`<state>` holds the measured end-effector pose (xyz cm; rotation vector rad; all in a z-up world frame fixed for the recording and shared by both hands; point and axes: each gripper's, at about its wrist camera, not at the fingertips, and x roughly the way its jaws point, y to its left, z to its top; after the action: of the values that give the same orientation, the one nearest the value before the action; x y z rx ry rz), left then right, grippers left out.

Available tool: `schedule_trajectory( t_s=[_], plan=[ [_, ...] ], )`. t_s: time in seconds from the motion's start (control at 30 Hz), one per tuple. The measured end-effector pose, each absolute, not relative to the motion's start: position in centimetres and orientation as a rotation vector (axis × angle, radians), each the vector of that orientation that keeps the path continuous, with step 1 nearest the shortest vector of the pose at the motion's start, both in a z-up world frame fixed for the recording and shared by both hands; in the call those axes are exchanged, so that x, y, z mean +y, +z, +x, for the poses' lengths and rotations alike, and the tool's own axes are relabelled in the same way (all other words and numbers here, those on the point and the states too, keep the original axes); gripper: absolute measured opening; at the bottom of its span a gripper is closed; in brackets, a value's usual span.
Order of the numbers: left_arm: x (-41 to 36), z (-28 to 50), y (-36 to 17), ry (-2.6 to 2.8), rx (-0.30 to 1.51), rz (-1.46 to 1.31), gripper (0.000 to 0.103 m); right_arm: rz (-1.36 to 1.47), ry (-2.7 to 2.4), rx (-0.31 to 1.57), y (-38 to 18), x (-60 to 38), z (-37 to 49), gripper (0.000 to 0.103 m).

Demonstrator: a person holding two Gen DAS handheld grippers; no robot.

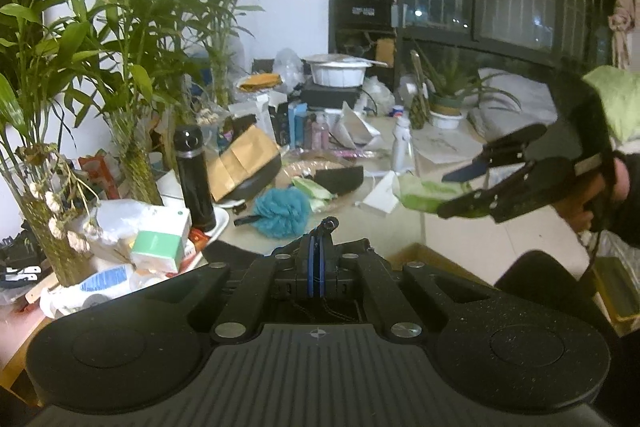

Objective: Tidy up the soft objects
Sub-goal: 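Lift the wipes packet with the right tool while the left tool carries the black cloth toward the box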

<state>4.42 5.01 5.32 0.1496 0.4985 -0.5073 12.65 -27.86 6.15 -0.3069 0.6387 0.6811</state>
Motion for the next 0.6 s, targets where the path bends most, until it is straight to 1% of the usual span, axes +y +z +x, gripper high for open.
schedule_trajectory(
  t_s=[0.17,0.4,0.47,0.53,0.6],
  plan=[
    [4.7,3.8,4.6,-0.522,0.529,0.175,0.003,-0.297,0.706,0.634,6.8,-27.3,10.9,0.053],
    [4.1,3.7,1.1,-0.512,0.617,0.2,0.005,-0.255,0.735,0.671,5.7,-26.7,9.0,0.053],
    [4.0,3.5,0.4,-0.507,0.637,0.212,0.016,-0.237,0.737,0.683,5.4,-26.8,8.6,0.053],
    [3.9,3.0,-0.1,-0.489,0.638,0.235,0.05,-0.219,0.731,0.695,5.0,-26.9,8.4,0.053],
    [3.9,2.2,-0.3,-0.456,0.614,0.257,0.062,-0.194,0.728,0.711,4.8,-27.2,8.2,0.053]
  ],
)
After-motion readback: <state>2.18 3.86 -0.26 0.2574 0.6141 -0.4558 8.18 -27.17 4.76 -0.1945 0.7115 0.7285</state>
